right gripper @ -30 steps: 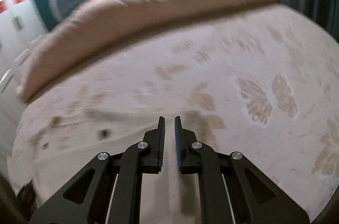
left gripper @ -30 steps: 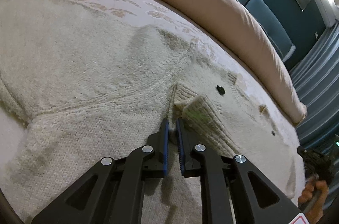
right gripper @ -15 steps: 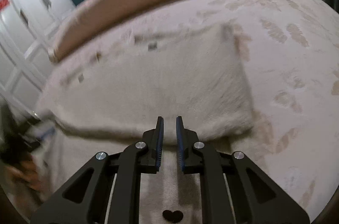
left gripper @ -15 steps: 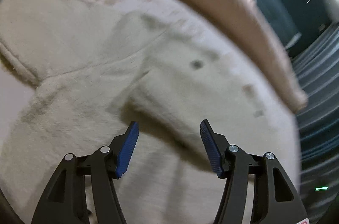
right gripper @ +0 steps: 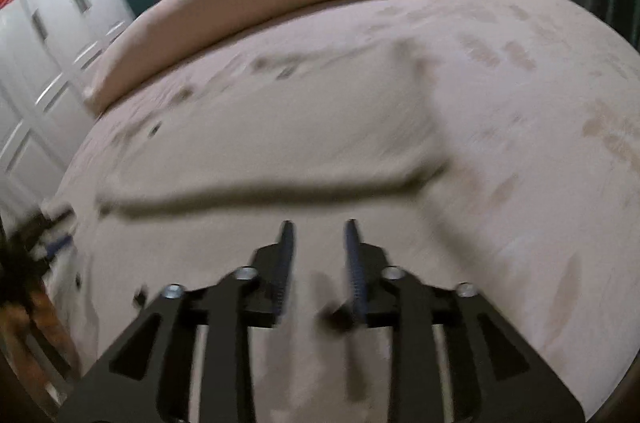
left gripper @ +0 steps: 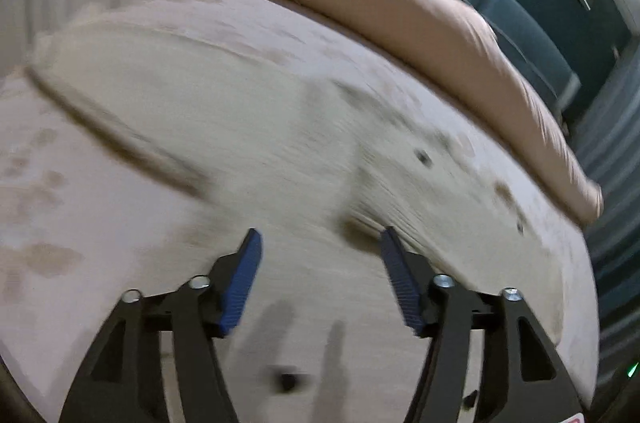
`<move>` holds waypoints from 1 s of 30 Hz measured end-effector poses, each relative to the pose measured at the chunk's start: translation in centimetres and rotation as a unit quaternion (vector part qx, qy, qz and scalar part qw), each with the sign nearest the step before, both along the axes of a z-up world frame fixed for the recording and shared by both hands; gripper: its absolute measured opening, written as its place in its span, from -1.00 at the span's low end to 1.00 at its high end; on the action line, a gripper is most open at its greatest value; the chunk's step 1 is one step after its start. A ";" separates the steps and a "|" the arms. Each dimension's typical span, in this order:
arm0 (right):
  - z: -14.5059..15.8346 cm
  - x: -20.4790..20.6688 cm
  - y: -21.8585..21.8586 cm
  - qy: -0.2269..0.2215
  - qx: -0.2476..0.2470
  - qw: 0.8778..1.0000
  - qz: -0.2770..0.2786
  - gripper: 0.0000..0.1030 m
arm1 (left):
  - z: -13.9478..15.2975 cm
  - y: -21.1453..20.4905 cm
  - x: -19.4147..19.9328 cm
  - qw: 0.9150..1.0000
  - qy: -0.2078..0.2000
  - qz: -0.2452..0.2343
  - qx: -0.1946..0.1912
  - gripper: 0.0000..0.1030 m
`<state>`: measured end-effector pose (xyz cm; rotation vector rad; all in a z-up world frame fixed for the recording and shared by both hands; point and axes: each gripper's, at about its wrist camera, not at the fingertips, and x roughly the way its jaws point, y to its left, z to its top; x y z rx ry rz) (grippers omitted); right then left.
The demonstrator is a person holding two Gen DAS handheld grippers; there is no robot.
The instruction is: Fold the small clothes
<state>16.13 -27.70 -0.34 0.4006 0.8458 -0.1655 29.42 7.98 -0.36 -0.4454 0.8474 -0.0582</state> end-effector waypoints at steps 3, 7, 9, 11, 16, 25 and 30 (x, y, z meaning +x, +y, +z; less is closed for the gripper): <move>-1.6 -0.5 2.6 0.007 -0.035 0.999 0.008 -0.20 | 1.0 7.8 0.4 0.998 0.007 0.059 0.003 0.41; -1.8 0.0 2.9 0.004 -0.033 0.999 0.021 0.12 | 0.9 19.2 3.0 0.989 0.032 0.144 0.008 0.41; -2.0 0.1 2.9 -0.003 -0.025 0.999 0.024 0.20 | 0.2 24.5 4.8 0.981 0.048 0.189 0.013 0.41; -2.2 0.2 3.0 -0.006 -0.025 0.999 0.027 0.26 | -0.8 29.1 6.3 0.970 0.064 0.236 -0.004 0.41; -2.5 0.2 3.8 0.000 -0.044 0.998 0.036 0.45 | -2.0 33.4 8.2 0.954 0.055 0.287 -0.061 0.35; -2.9 0.2 3.7 -0.008 -0.041 0.999 0.035 0.53 | 4.8 27.0 11.1 0.981 -0.013 0.189 0.033 -0.86; -3.0 0.0 3.4 -0.015 -0.032 0.999 0.034 0.54 | 13.4 14.8 9.4 0.991 -0.127 0.037 0.022 -1.00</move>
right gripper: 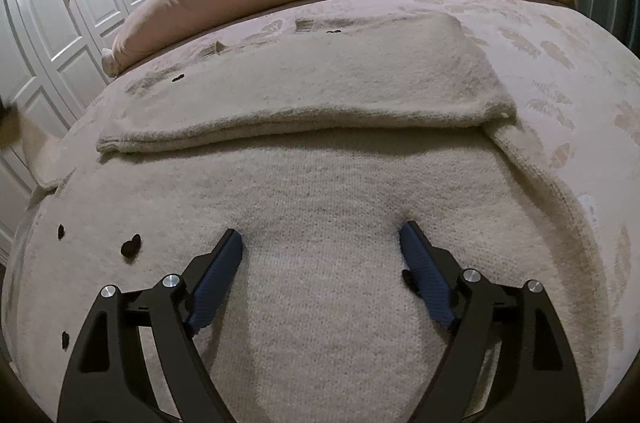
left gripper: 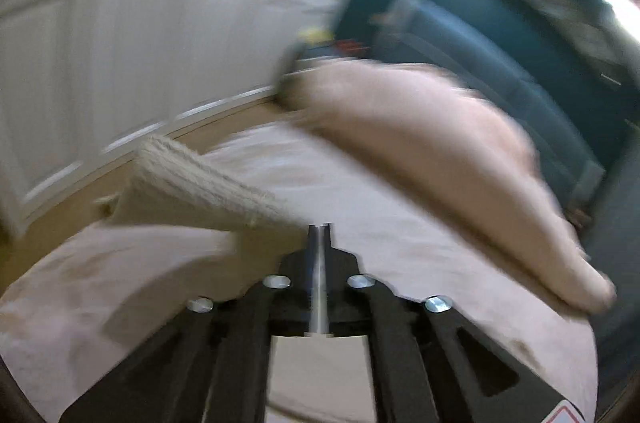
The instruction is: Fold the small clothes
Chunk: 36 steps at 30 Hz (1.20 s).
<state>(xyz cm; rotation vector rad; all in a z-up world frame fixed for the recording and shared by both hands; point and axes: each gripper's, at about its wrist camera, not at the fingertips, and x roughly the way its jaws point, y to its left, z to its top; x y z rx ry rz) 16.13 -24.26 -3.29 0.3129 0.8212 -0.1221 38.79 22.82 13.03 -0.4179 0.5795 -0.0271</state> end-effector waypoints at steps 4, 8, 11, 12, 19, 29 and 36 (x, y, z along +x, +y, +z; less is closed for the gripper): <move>0.0 -0.1 -0.2 -0.004 0.006 1.000 0.000 0.54 | 4.1 -14.1 -3.0 0.987 -0.066 -0.148 0.021 -1.00; 0.1 -0.2 -0.4 -0.009 0.015 1.000 0.000 0.54 | 0.6 -24.7 -5.0 0.969 -0.021 -0.245 -0.009 -1.00; 0.1 -0.4 -0.7 -0.013 0.023 1.000 0.001 0.54 | -5.5 -30.2 -6.7 0.958 0.067 -0.277 -0.021 -1.00; 0.1 -0.4 -0.8 -0.016 0.028 0.999 0.001 0.54 | -7.5 -30.7 -7.2 0.956 0.095 -0.274 -0.031 -1.00; 0.0 -0.9 -1.6 -0.032 0.056 0.998 0.004 0.58 | -11.7 -19.3 -3.2 0.979 0.147 -0.135 -0.039 -0.31; -0.1 -0.7 -1.2 -0.029 0.039 0.999 0.004 0.60 | -14.5 -1.0 5.0 0.961 0.204 0.087 -0.166 -0.08; -0.2 -0.5 -1.0 -0.027 0.035 0.999 0.005 0.65 | -16.2 1.1 4.8 0.925 0.208 0.144 -0.284 -0.08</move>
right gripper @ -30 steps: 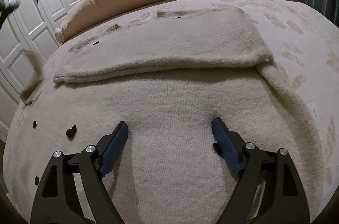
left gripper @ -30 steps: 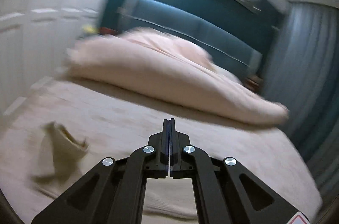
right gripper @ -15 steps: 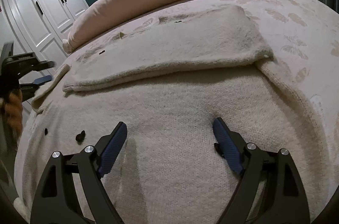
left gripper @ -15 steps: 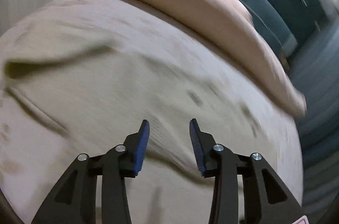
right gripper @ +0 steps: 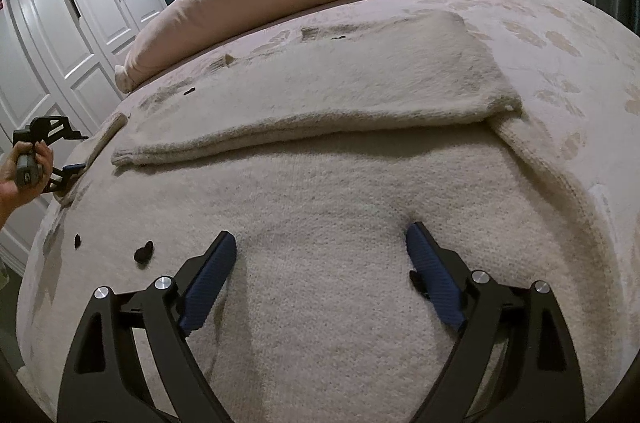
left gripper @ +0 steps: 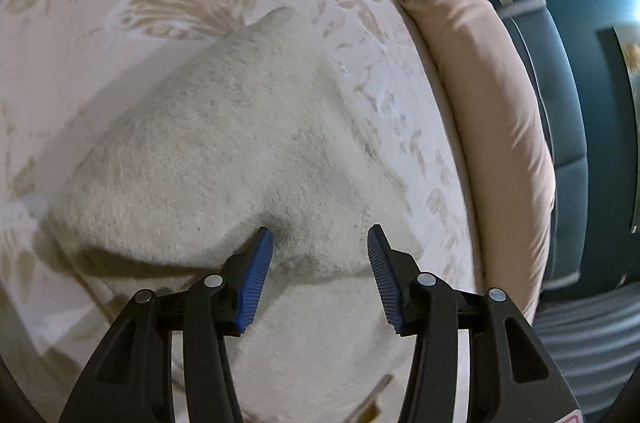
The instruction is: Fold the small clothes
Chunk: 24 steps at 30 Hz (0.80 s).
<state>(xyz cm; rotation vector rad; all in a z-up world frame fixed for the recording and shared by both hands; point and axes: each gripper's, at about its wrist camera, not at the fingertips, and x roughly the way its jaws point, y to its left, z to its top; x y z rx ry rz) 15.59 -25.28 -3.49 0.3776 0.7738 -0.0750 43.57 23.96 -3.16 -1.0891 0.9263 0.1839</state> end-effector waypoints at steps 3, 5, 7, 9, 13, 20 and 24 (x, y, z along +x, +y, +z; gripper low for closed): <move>0.0 0.0 0.0 -0.001 0.001 1.000 0.000 0.65 | 0.8 -0.3 -1.5 0.999 -0.010 0.000 -0.036 -0.08; 0.0 -0.1 0.0 -0.002 0.002 1.000 0.000 0.66 | 1.0 -0.7 -1.9 0.999 -0.007 -0.004 -0.051 -0.08; -0.1 -0.2 0.0 -0.003 0.003 1.000 0.000 0.66 | 0.3 -1.1 -1.6 0.998 0.008 -0.006 -0.059 -0.08; 0.0 -0.2 0.0 -0.003 0.003 1.000 0.000 0.66 | -0.1 -1.1 -0.8 0.999 0.024 0.004 -0.046 -0.08; 0.0 -0.2 0.0 -0.003 0.002 1.000 0.000 0.66 | -0.9 -0.2 0.4 0.999 0.029 0.017 -0.027 -0.09; -0.1 -0.3 -0.2 -0.008 0.007 1.000 0.000 0.67 | 4.6 -3.6 1.4 0.993 -0.074 -0.080 0.054 -0.90; -0.1 -0.3 -0.3 -0.012 0.011 1.000 0.000 0.67 | 10.0 -9.1 -0.5 0.976 -0.147 -0.156 0.045 -0.90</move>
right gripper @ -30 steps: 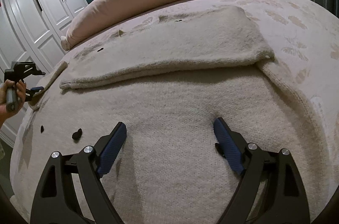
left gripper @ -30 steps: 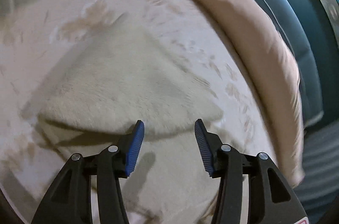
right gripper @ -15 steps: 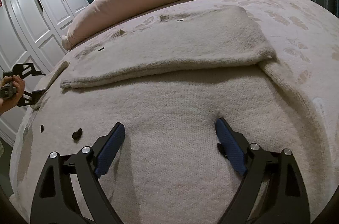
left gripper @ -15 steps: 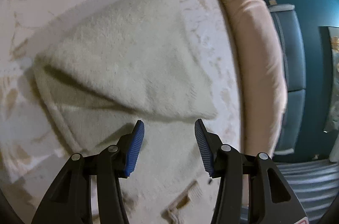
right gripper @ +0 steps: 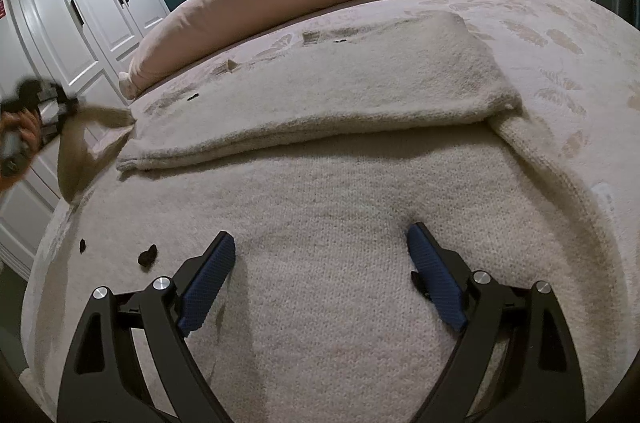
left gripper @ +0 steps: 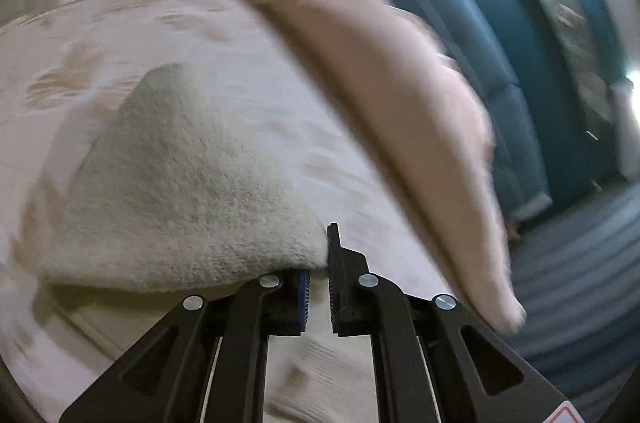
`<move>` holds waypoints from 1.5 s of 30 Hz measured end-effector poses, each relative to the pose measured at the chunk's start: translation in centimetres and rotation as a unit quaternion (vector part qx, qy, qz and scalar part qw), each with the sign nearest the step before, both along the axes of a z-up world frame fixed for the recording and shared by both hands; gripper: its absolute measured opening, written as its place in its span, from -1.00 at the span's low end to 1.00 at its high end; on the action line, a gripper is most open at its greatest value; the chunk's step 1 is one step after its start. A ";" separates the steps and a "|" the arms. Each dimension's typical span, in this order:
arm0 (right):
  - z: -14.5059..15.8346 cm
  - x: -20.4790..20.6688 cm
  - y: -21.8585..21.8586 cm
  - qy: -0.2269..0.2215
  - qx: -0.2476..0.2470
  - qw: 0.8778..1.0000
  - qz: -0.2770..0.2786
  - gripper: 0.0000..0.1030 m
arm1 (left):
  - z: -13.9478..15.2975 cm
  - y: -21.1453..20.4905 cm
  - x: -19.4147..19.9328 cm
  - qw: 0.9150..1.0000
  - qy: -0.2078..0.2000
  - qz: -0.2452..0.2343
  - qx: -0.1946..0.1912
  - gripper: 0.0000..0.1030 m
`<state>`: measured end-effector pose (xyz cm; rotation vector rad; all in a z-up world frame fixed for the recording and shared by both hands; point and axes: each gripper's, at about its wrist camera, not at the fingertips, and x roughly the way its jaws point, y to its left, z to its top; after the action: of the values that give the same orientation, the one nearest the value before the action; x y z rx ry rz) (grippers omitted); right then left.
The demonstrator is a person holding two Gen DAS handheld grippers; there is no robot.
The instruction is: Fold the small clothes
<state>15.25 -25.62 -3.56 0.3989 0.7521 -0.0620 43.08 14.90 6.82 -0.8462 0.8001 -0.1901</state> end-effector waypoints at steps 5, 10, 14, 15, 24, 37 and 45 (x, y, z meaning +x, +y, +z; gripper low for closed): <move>0.0 0.0 0.0 0.000 0.000 1.000 0.000 0.67 | 4.3 -8.7 -5.2 0.990 -0.073 -0.110 -0.057 -0.90; 0.3 0.2 -0.1 0.005 0.004 1.000 0.001 0.67 | -1.6 -16.1 -9.5 0.987 -0.020 -0.155 -0.029 -0.87; 1.3 0.2 -0.1 0.013 0.003 1.000 -0.006 0.67 | -9.8 -16.6 -11.9 0.984 0.104 -0.142 -0.008 -0.86; 2.0 0.1 0.0 0.015 -0.003 1.000 -0.018 0.67 | -10.8 -15.4 -12.9 0.984 0.115 -0.131 -0.025 -0.86; 6.1 3.9 -1.0 -0.002 0.075 0.996 -0.043 0.58 | -6.4 -3.7 -12.0 0.996 0.053 -0.014 0.066 -0.44; 9.2 10.6 3.9 0.018 0.000 1.000 0.009 -0.87 | -8.2 1.3 -10.1 0.995 0.080 0.064 0.004 -0.83; 7.8 9.9 -3.9 0.042 -0.046 0.996 -0.066 -0.87 | -10.8 -2.2 -10.2 0.995 0.078 0.021 0.063 -0.77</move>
<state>25.16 -29.51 4.21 0.3600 0.8025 -0.2378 32.92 12.66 -3.99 -0.7642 0.9292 -0.0364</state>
